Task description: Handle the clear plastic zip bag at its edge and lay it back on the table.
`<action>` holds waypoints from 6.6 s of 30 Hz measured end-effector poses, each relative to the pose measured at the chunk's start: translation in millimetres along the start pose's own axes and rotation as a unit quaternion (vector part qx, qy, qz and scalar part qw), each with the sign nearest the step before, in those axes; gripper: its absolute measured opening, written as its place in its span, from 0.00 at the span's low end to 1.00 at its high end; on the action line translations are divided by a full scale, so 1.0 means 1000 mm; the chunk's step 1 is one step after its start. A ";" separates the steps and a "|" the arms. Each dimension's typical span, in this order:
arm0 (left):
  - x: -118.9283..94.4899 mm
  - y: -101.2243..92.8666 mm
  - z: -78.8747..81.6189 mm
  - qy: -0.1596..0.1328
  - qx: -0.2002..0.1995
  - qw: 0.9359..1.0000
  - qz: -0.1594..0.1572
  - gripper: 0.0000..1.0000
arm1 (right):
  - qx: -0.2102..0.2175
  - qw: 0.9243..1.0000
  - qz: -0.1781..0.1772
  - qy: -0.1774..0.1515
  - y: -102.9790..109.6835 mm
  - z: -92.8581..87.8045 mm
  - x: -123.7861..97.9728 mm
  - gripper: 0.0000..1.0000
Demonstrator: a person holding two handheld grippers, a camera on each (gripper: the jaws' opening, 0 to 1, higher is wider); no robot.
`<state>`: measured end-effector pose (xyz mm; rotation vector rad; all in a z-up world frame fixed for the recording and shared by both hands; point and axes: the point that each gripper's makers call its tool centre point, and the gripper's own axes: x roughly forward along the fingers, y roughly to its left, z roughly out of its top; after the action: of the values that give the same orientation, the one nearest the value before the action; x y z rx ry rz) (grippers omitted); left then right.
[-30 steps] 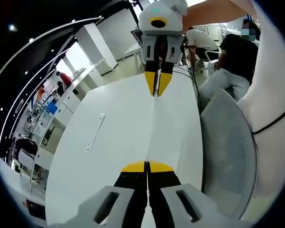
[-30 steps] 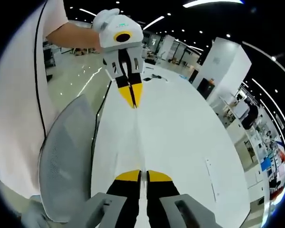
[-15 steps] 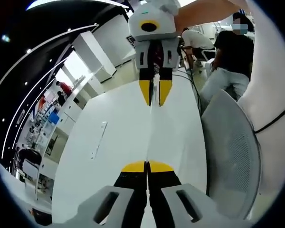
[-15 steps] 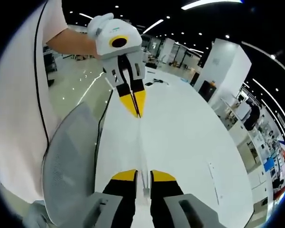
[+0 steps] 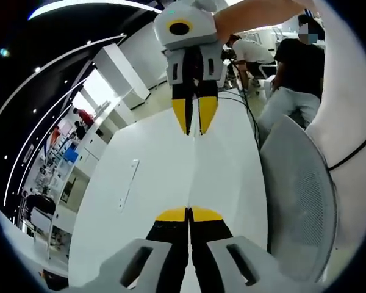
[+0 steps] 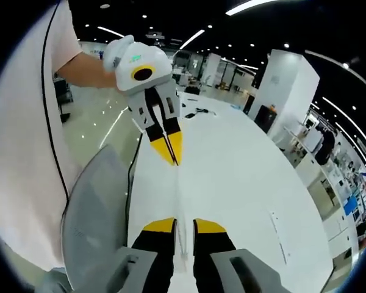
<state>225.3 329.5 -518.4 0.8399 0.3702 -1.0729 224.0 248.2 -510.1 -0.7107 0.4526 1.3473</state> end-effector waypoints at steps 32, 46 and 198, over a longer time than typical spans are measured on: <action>-0.003 -0.002 0.005 -0.007 -0.019 1.000 0.013 0.00 | -0.002 1.000 0.027 0.010 0.006 0.013 0.003 0.04; -0.004 -0.004 0.008 -0.012 -0.031 0.999 0.018 0.00 | 0.008 0.999 0.051 0.017 0.014 0.015 0.008 0.02; 0.031 -0.040 0.036 0.042 0.122 0.990 -0.059 0.01 | -0.085 0.992 0.056 0.071 0.018 0.018 0.030 0.00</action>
<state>199.8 274.5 -531.5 1.0954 0.3671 -1.2105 209.6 283.4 -520.7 -0.9381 0.5020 1.4580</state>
